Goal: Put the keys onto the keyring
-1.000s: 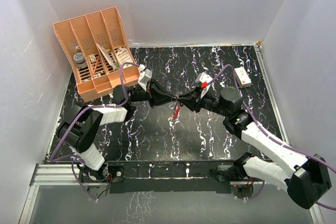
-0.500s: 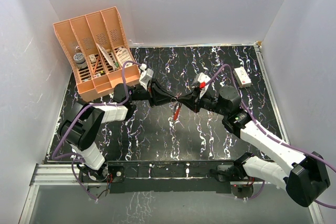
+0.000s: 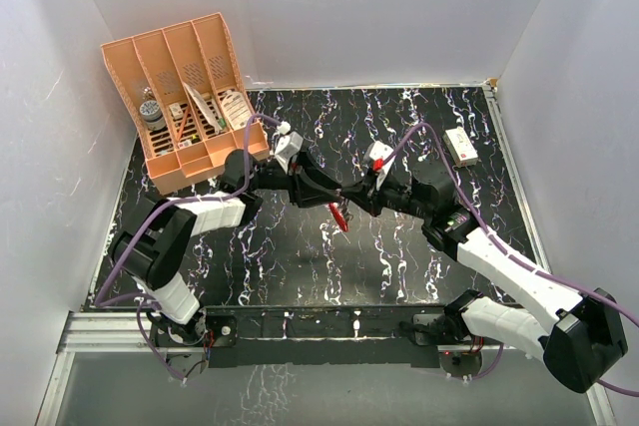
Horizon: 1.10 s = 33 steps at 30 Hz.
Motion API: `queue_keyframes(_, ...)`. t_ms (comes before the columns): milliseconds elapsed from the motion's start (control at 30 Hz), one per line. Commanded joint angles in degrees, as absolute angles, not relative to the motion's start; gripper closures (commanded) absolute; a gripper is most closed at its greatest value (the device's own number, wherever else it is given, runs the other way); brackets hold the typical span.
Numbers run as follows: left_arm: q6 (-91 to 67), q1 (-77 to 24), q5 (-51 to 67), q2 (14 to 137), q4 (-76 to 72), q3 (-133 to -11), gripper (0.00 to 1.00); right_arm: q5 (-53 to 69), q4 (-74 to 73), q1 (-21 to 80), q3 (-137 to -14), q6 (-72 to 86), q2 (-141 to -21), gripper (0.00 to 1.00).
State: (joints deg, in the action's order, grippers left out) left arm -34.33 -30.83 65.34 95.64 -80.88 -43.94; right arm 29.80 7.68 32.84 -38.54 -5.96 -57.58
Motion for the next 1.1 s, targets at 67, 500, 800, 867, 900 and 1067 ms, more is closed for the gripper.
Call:
queue_keyframes(67,-17.8,-32.0,61.2,88.9,-57.5,-47.5,0.64,31.3,6.3,33.6,-43.1,-8.1,-56.7,1.0)
queue_keyframes(500,-1.2,-32.0,45.8,80.5,-28.1,-51.3,0.79,31.3,4.1,33.5,-44.5,-8.4,-58.2,1.0)
queue_keyframes(800,0.4,-32.1,46.0,80.8,-24.8,-52.7,0.83,31.8,4.0,33.5,-44.8,-8.5,-58.7,1.0)
queue_keyframes(867,0.4,-32.0,46.6,80.9,-24.9,-52.9,0.83,32.0,3.8,33.5,-44.9,-8.5,-58.9,1.0)
queue_keyframes(900,0.4,-32.0,46.9,80.9,-25.0,-53.1,0.83,32.1,3.6,33.6,-45.0,-8.6,-59.0,1.0)
queue_keyframes(1067,1.2,-32.1,49.0,81.6,-23.4,-54.5,0.82,32.5,3.1,33.6,-45.5,-8.6,-59.7,1.0)
